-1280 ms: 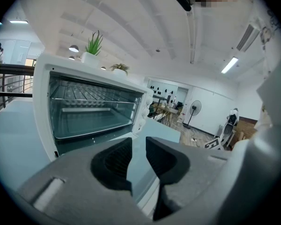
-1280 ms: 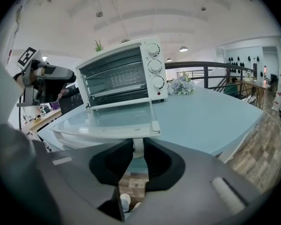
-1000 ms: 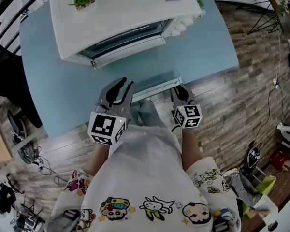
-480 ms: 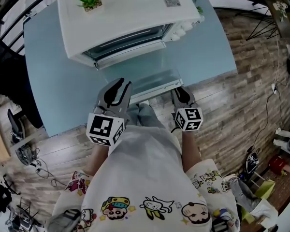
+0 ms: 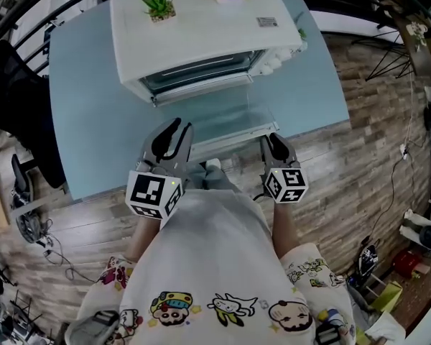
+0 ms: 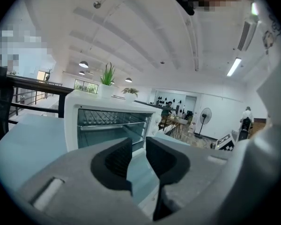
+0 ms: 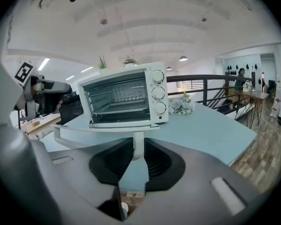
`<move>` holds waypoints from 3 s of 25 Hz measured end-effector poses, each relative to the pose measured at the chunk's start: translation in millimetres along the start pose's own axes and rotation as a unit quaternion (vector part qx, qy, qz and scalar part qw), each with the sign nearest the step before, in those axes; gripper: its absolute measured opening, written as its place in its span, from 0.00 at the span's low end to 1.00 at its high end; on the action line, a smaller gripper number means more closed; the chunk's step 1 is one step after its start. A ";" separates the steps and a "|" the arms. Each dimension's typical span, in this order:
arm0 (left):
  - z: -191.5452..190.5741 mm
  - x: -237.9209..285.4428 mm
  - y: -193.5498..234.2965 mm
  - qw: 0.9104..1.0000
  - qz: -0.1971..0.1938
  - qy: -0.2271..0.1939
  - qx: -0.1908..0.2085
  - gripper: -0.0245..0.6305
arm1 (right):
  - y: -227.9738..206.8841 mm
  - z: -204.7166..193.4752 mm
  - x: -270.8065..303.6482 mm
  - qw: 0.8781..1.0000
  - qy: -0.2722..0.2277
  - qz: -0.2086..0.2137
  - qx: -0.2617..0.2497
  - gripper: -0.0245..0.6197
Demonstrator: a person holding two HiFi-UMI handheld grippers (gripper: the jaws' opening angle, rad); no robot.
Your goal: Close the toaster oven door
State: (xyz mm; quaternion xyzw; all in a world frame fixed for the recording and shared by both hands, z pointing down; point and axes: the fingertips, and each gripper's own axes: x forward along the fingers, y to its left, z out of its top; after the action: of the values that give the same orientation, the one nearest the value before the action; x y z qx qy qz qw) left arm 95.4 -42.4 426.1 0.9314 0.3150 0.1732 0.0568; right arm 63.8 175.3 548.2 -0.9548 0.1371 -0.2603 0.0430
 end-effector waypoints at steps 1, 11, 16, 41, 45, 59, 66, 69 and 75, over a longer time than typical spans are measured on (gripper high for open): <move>2.5 -2.7 2.7 1.000 0.005 -0.004 0.000 0.17 | 0.3 3.4 -0.8 1.000 0.001 -0.002 -0.005 0.17; 12.0 -28.9 27.5 0.998 0.059 -0.034 -0.015 0.17 | 6.6 55.0 -3.7 0.999 -0.035 -0.004 -0.032 0.17; 16.3 -37.7 33.9 0.996 0.076 -0.046 -0.017 0.17 | 10.3 85.5 -0.3 0.998 -0.038 -0.002 -0.057 0.17; 35.5 -44.0 49.6 0.993 0.099 -0.070 -0.016 0.17 | 16.2 189.0 45.5 0.995 -0.076 0.006 -0.061 0.17; 35.9 -39.5 54.8 0.993 0.098 -0.067 -0.018 0.17 | 15.7 202.1 58.1 0.995 -0.079 0.005 -0.060 0.17; 37.4 -22.6 56.9 0.994 0.086 -0.057 -0.026 0.17 | 16.3 217.5 72.8 0.995 -0.078 0.009 -0.057 0.17; 38.5 -16.2 51.9 0.995 0.080 -0.053 -0.026 0.17 | 16.2 218.0 70.7 0.992 -0.113 0.013 -0.046 0.16; 38.8 -16.6 51.2 0.995 0.082 -0.054 -0.026 0.17 | 16.8 216.9 67.8 0.991 -0.124 0.009 -0.053 0.16; 41.0 -18.9 49.5 0.995 0.083 -0.056 -0.024 0.17 | 22.0 210.2 54.7 0.990 -0.122 0.037 -0.054 0.17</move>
State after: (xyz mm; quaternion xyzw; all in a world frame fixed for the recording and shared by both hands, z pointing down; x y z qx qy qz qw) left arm 124.1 -93.0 393.0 0.9610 0.2283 0.1327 0.0819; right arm 210.7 141.0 390.4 -0.9746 0.1801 -0.1323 0.0172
